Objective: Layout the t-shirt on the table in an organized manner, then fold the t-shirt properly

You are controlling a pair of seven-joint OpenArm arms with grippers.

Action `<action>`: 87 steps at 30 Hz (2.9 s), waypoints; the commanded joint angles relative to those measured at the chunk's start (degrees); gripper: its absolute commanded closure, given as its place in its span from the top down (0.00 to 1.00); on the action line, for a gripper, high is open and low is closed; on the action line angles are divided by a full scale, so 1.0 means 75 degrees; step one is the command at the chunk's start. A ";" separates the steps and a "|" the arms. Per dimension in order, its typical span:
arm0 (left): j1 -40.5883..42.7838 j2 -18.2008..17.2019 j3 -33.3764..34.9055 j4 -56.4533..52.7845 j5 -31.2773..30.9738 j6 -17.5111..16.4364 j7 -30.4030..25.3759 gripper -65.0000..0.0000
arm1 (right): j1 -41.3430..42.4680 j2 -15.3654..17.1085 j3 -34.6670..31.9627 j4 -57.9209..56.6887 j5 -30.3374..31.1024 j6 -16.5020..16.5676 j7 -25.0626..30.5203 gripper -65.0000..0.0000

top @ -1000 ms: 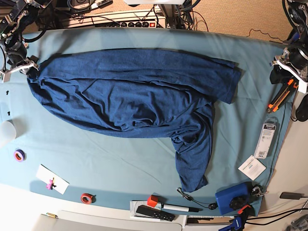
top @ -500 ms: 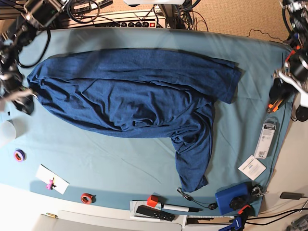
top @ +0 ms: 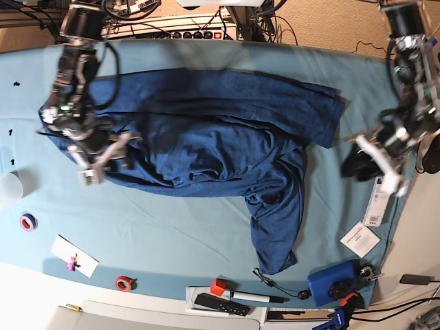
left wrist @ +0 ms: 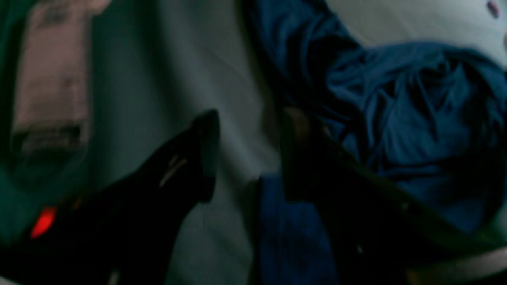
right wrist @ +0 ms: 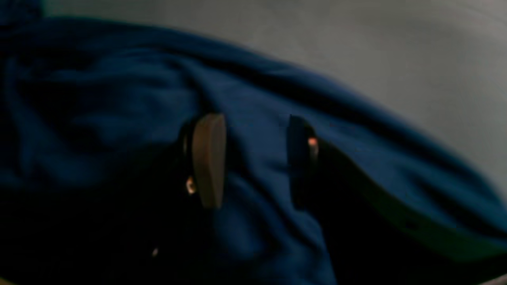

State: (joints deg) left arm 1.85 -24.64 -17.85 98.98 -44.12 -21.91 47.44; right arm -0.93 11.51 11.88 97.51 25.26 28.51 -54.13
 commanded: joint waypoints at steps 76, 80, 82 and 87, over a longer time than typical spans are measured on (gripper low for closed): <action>-0.4602 0.1798 0.5674 -0.4468 0.2597 -0.0245 -0.1542 0.00 | -0.1212 -0.0708 -0.2127 0.0134 -0.0516 0.0044 0.0015 0.39; -0.4669 0.1804 0.5677 -0.4468 0.2600 -0.0192 -0.1781 0.00 | -0.1212 -0.0708 -0.2127 0.0134 -0.0516 0.0044 0.0015 0.39; -0.4680 0.1827 0.5677 -0.4468 0.2597 -0.0192 -0.1970 0.00 | -0.1212 -0.0708 -0.2127 0.0134 -0.0516 0.0044 0.0015 0.39; -0.4739 0.2261 0.5677 -0.4468 0.2600 -0.0195 -0.2154 0.00 | -0.1212 -0.0711 -0.2127 0.0134 -0.0495 0.0044 0.0023 0.39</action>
State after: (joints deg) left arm -31.33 -8.32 25.02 64.53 -23.81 -23.07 33.17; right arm -9.72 6.02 -3.81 98.39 22.13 28.53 -51.55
